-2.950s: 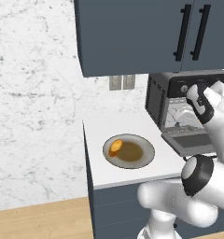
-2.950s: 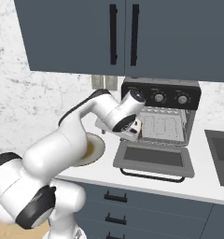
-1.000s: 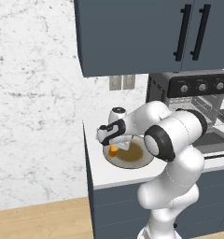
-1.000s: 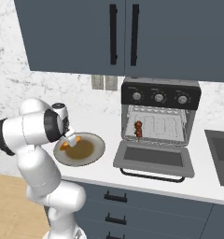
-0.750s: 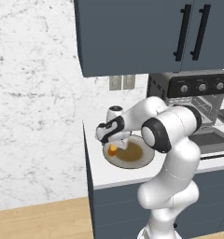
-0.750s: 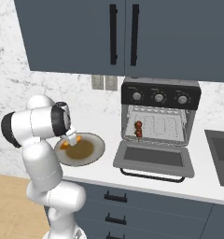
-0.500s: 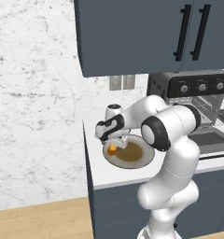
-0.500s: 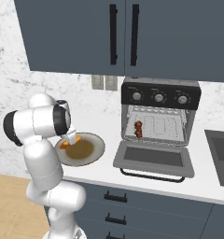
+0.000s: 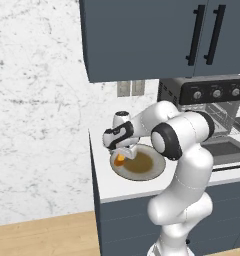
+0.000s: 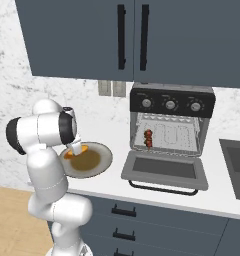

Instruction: Pick up the kebab skewer and baguette bread, and place them inside the toaster oven. Close the toaster oven door and start by setting the timer.

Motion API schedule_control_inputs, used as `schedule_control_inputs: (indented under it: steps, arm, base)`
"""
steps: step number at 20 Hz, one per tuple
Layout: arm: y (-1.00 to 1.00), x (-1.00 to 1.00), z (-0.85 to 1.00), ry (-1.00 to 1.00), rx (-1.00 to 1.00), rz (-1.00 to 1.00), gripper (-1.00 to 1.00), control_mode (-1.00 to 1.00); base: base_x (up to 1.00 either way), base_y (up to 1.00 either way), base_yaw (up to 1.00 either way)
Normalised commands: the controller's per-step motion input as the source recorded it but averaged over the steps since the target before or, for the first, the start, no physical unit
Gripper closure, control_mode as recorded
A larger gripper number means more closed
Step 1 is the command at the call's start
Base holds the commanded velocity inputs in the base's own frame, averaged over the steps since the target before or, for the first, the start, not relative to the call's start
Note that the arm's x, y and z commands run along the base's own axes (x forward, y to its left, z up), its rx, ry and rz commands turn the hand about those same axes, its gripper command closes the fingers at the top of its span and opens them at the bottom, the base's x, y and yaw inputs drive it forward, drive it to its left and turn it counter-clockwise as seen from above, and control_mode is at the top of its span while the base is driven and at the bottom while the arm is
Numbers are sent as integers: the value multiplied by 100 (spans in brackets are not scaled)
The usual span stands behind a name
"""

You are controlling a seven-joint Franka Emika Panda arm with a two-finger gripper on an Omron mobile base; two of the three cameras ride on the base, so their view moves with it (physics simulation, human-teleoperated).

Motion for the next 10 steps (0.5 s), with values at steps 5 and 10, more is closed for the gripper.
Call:
schedule_control_inputs:
  steps: [5, 10]
  arm:
    - [-10, -7, -12, 1, 0, -7, -100, -100]
    - [-12, -31, 0, 0, 0, -7, -100, -100]
  base:
    - [0, 0, 0]
    - [0, 0, 0]
